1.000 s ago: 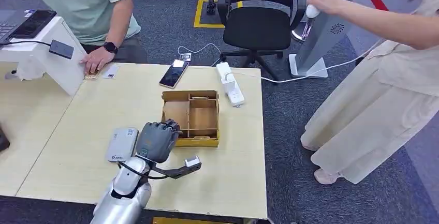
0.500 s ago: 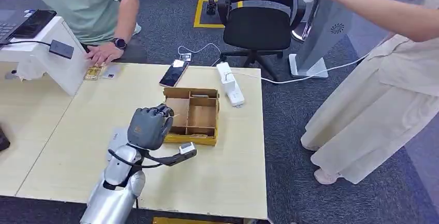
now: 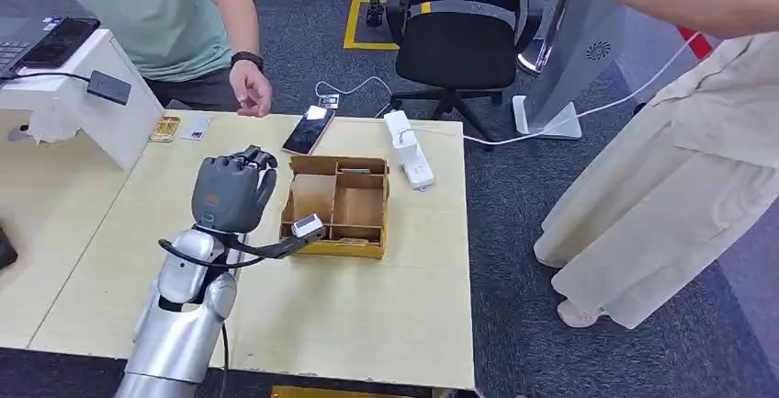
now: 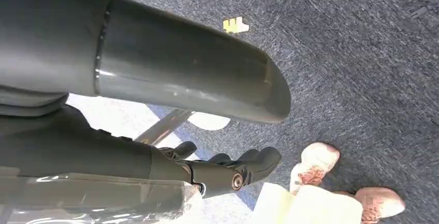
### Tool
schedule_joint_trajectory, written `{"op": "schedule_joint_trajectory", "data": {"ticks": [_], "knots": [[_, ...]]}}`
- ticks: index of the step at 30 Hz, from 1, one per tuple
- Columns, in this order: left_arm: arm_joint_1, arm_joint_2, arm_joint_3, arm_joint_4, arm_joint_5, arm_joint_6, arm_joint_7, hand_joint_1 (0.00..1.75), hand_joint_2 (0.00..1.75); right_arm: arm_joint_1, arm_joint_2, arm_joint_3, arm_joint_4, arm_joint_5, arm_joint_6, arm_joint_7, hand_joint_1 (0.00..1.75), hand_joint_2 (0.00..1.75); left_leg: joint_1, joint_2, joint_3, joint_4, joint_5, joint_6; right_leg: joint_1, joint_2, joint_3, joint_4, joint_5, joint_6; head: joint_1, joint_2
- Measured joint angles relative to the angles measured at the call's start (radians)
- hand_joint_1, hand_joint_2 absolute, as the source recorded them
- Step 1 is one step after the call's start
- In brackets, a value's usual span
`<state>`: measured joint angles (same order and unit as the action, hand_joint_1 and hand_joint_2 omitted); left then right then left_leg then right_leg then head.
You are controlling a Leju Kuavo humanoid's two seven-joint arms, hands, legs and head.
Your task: Pass the card to the sensor for recognition and then transmit it.
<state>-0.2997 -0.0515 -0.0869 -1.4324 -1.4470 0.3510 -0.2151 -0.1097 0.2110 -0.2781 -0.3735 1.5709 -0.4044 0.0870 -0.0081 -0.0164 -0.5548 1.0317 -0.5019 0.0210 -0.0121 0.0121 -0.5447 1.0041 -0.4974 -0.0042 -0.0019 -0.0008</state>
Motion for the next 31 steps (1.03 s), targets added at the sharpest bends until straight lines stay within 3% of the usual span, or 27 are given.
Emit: {"op": "schedule_joint_trajectory", "data": {"ticks": [4,15,31], "knots": [[-0.035,0.000,0.033,0.000,-0.051,0.020,0.028,1.75,1.75,0.000,-0.001,0.002,0.000,0.000,0.003,0.000,0.00,0.00,0.000,0.000,0.000,0.000,0.000,0.000,0.000,0.000,0.000,0.000,0.000,0.000,0.000,0.000],[-0.100,-0.018,0.082,0.000,-0.061,0.045,0.080,1.75,1.75,0.000,-0.001,0.005,0.000,0.000,0.014,0.004,0.00,0.00,0.000,0.000,0.000,0.000,0.000,0.000,0.000,0.000,0.000,0.000,0.000,0.000,0.000,0.000],[-0.119,-0.065,0.113,0.000,-0.061,0.042,0.082,1.75,1.75,0.006,-0.001,0.005,0.000,0.000,0.017,0.016,0.00,0.00,0.000,0.000,0.000,0.000,0.000,0.000,0.000,0.000,0.000,0.000,0.000,0.000,0.000,0.000]]}}
